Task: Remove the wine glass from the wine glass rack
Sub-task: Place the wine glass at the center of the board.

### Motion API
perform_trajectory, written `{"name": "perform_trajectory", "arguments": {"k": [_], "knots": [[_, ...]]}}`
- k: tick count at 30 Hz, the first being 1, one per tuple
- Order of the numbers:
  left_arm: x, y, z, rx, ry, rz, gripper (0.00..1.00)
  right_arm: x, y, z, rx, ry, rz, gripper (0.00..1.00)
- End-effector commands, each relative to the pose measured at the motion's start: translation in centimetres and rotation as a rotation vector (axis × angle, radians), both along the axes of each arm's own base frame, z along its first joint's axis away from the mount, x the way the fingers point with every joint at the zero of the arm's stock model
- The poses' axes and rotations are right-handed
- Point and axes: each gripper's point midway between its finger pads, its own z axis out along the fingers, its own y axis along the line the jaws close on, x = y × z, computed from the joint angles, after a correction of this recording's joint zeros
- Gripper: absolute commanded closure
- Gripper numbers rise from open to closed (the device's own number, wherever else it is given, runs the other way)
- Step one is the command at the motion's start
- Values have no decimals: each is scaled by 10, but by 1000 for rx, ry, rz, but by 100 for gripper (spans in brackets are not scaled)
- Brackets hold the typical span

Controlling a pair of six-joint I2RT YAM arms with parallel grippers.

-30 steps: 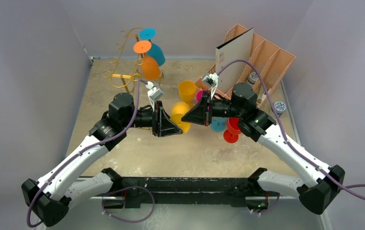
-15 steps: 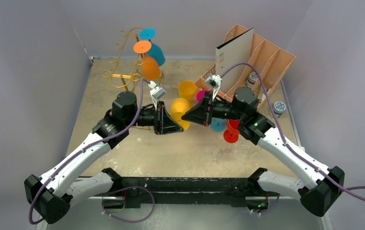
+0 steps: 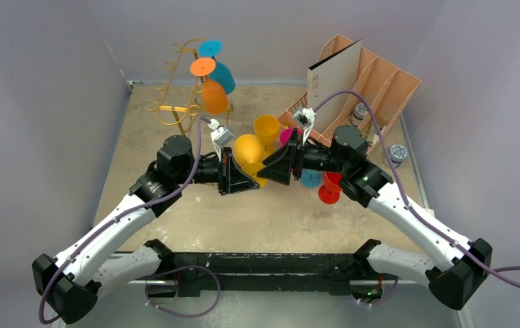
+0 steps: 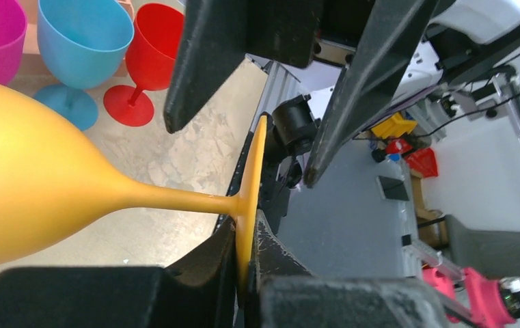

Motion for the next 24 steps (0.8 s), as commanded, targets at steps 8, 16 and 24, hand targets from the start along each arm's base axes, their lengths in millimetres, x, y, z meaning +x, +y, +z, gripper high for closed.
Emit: {"name": "perform_trajectory", "arguments": {"k": [8, 16, 24], "knots": [[-31, 21, -13, 49, -404, -181, 100, 29, -22, 35, -95, -71, -225, 20], [-52, 39, -40, 78, -665, -292, 100, 50, -36, 27, -187, -22, -356, 14], [-66, 44, -55, 67, -761, -389, 100, 51, -22, 33, -88, 259, -99, 10]]}}
